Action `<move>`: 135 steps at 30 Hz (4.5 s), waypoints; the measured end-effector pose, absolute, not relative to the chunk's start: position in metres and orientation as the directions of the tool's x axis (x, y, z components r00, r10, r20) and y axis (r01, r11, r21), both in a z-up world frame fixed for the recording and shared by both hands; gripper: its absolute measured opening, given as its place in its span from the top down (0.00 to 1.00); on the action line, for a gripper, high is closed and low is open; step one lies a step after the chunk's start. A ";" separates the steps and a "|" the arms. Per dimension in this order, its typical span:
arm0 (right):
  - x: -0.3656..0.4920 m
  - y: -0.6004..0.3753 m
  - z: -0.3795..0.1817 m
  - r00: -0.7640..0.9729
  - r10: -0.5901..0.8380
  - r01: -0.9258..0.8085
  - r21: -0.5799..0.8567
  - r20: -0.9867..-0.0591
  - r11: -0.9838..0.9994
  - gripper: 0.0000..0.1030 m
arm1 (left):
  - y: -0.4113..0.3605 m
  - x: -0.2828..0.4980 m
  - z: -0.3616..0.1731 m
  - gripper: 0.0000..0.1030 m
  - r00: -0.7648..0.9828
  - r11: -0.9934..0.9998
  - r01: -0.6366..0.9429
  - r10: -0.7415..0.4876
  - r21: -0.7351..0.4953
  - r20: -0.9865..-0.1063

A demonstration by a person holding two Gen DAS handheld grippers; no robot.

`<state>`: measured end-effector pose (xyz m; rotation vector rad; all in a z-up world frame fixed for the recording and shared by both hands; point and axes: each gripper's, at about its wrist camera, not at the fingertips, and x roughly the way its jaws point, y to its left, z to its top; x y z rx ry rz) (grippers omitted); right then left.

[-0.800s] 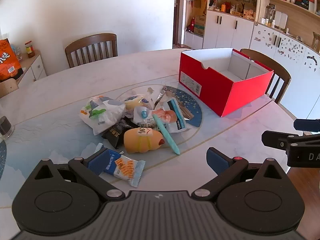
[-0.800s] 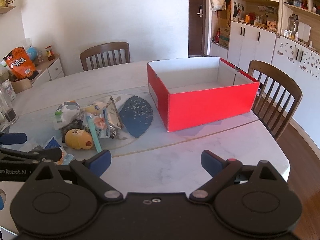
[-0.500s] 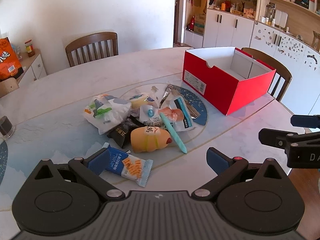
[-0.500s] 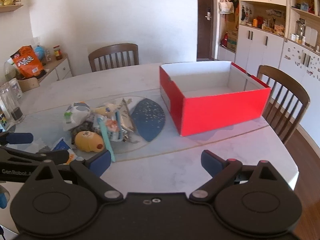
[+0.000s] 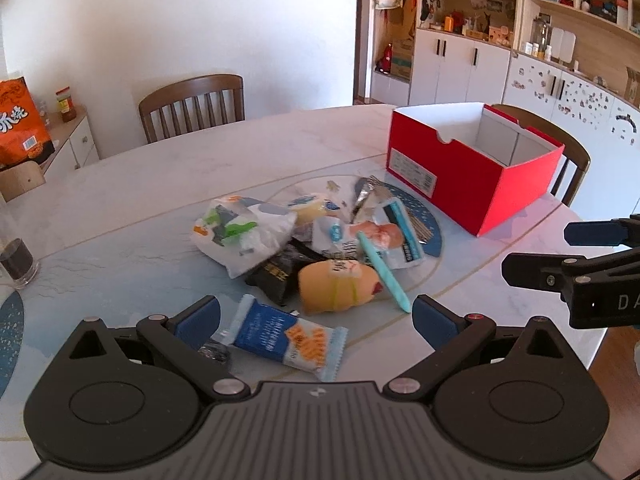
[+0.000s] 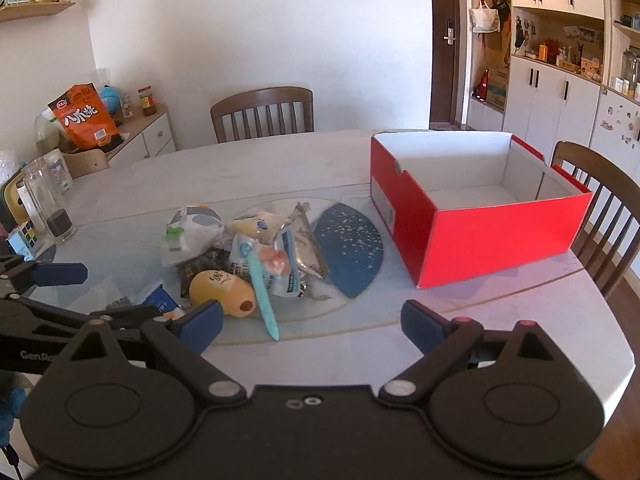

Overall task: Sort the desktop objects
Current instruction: 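Move the left tool toward the black seaweed packet in front of the pile, then grasp the black seaweed packet with the left tool while the right tool grasps the teal toothbrush, then carry the seaweed packet and toothbrush with both tools over the red shoebox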

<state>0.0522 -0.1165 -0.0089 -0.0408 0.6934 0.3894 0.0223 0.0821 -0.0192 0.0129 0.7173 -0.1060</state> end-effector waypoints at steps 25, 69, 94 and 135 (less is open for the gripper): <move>0.092 -0.053 -0.055 0.648 0.284 -0.391 0.012 -0.707 0.920 0.28 | 0.152 0.050 -0.073 0.02 0.677 0.989 0.144 -0.081 0.024 -0.731; 0.114 -0.018 -0.088 0.594 0.194 -0.403 -0.080 -0.781 0.912 0.89 | 0.177 0.059 -0.098 0.60 0.607 0.941 0.336 -0.238 -0.026 -0.758; 0.091 -0.031 -0.050 0.619 0.247 -0.348 0.022 -0.745 0.937 0.91 | 0.199 0.056 -0.061 0.65 0.632 0.930 0.354 -0.316 -0.099 -0.708; 0.112 -0.116 0.043 0.693 0.361 -0.362 0.132 -0.624 0.923 0.92 | 0.091 0.062 0.017 0.65 0.552 0.809 0.564 -0.520 -0.167 -0.652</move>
